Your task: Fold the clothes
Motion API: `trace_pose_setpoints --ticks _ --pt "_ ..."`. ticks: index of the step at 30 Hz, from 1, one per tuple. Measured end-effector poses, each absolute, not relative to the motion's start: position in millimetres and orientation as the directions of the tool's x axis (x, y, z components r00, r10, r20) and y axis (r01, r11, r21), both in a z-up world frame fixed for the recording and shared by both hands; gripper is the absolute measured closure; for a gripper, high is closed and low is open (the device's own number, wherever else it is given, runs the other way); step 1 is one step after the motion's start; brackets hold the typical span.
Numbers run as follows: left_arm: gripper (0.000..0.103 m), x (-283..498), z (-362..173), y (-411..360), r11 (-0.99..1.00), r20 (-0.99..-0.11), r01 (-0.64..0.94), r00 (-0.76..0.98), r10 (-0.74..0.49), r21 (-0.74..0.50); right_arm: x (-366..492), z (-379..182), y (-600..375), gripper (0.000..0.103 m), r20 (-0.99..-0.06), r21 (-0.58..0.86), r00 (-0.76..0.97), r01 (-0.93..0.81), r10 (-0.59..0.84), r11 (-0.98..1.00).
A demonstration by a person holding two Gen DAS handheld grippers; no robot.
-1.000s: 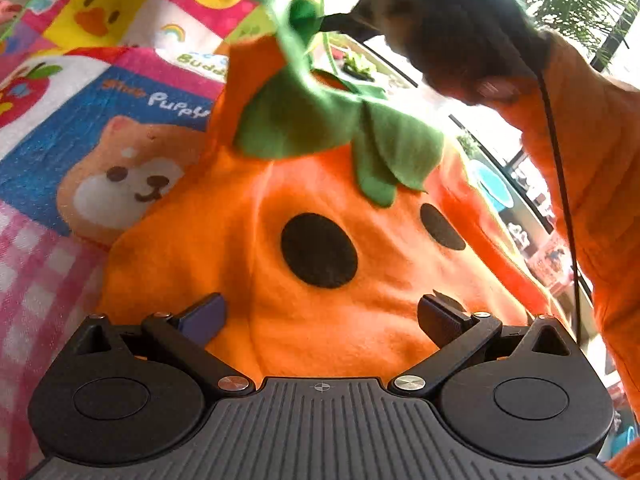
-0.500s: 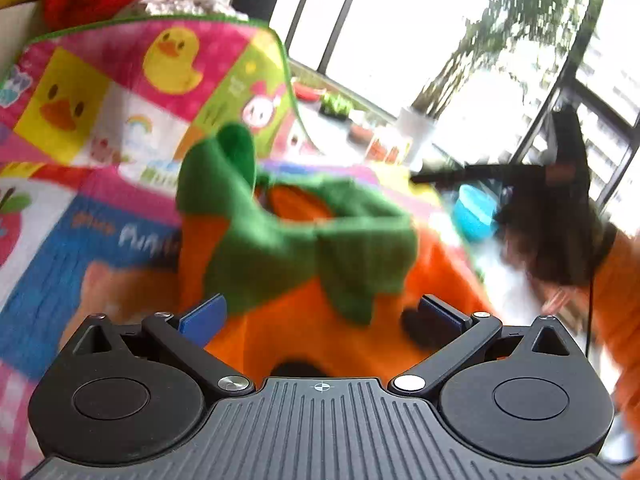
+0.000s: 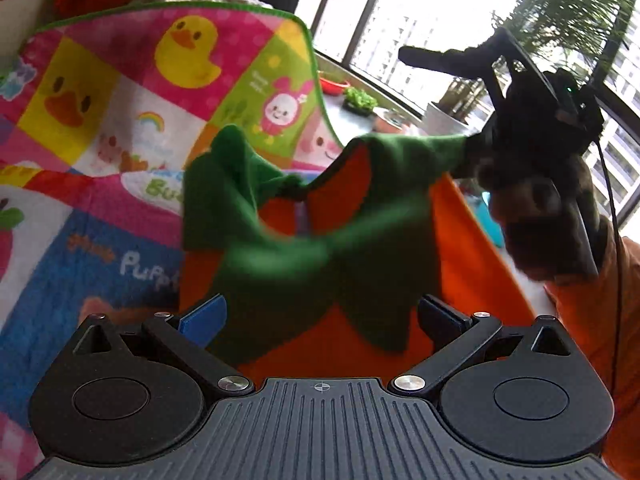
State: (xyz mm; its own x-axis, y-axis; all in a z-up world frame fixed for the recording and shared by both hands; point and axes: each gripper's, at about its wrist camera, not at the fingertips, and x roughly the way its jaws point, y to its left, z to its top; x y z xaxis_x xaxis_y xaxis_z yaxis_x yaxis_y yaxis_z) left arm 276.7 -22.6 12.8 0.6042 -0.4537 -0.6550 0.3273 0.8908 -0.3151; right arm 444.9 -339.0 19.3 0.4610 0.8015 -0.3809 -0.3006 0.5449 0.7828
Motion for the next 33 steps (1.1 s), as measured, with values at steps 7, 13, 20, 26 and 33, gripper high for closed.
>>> trace_pose_setpoints --ticks 7,13,20,26,33 --pt "0.0 316 6 -17 0.919 -0.643 0.249 0.659 -0.391 -0.304 440 -6 -359 0.0 -0.559 0.686 0.401 -0.269 0.726 0.676" --pt "0.0 377 -12 -23 0.964 -0.68 0.19 0.684 -0.265 -0.185 396 13 -389 0.0 -0.615 0.504 0.52 -0.319 0.593 0.802" --pt "0.0 394 -11 4 0.984 -0.676 0.106 0.717 -0.173 -0.14 378 29 -349 0.0 -0.577 0.042 0.754 -0.356 0.313 0.934" --pt "0.0 402 -8 31 0.99 -0.67 0.041 0.732 -0.12 -0.132 422 -14 -294 0.01 -0.616 -0.275 0.781 -0.341 0.107 0.899" --pt "0.0 405 -3 51 0.988 -0.658 0.048 0.741 -0.134 -0.148 426 -14 -319 0.027 -0.572 -0.301 0.82 -0.203 -0.006 0.932"
